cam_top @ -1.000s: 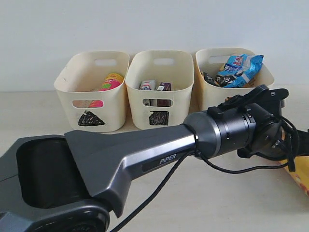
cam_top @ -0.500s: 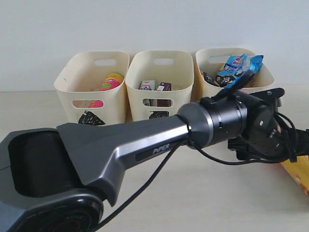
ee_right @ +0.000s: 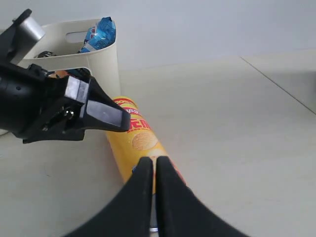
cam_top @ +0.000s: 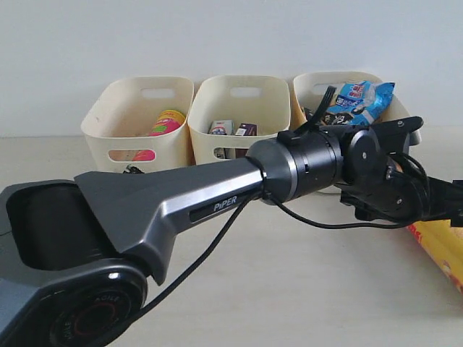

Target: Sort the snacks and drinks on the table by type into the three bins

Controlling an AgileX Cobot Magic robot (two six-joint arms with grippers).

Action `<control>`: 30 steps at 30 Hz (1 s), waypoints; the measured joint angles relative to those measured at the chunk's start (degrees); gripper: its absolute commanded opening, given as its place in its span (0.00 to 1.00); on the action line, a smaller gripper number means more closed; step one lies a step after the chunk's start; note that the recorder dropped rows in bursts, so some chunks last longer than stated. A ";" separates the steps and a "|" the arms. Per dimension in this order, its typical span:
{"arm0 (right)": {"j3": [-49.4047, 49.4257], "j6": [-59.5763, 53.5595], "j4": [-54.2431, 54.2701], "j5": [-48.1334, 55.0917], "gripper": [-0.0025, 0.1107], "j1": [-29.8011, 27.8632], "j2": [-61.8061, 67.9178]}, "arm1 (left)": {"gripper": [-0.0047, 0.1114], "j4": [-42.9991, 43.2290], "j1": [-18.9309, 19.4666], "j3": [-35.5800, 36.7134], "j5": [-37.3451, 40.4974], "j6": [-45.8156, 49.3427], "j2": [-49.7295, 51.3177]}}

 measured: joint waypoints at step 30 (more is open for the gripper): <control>0.00 0.00 0.00 0.00 0.02 0.00 0.00 | 0.83 11.41 0.10 -3.91 5.80 -6.76 2.42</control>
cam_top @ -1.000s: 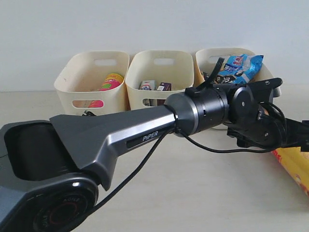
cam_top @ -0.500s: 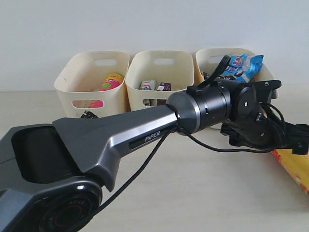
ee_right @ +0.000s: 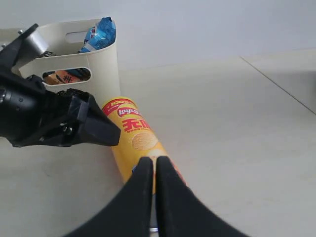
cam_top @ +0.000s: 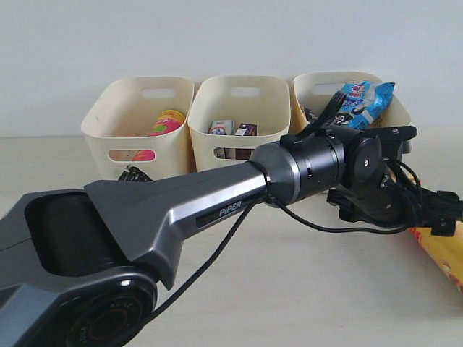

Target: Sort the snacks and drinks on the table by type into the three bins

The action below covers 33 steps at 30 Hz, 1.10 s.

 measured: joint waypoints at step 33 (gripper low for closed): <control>0.00 0.00 0.00 0.00 0.02 0.00 0.00 | 0.08 15.27 0.00 5.18 28.00 14.66 -12.32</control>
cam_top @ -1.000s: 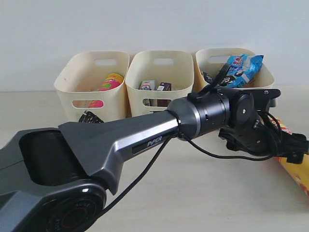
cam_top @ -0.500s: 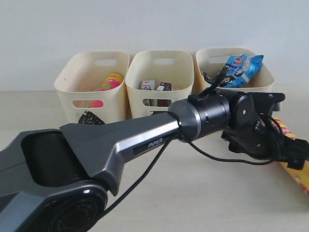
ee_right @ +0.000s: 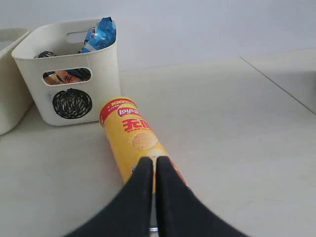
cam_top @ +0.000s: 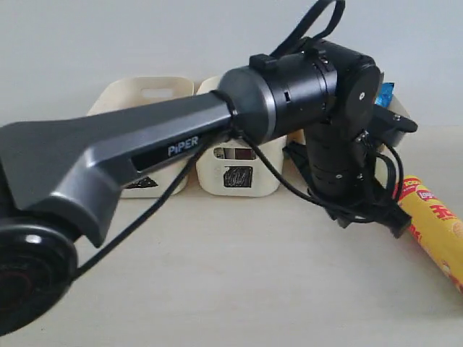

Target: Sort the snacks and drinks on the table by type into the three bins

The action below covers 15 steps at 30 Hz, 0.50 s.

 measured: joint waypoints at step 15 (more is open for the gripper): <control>0.00 2.65 5.41 -13.96 0.02 0.00 0.00 | 0.08 3.03 1.82 74.51 -34.34 -1.50 -61.12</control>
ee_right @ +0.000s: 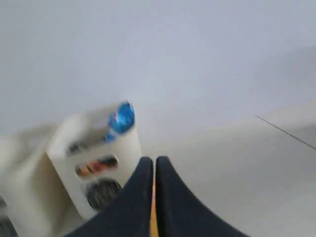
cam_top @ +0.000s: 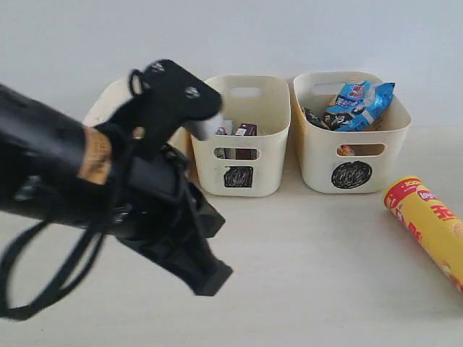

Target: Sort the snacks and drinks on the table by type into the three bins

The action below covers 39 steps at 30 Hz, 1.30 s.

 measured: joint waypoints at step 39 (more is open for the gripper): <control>-65.63 -41.33 8.43 50.73 0.84 0.00 90.69 | 0.08 5.01 0.00 17.73 0.77 -3.45 -37.97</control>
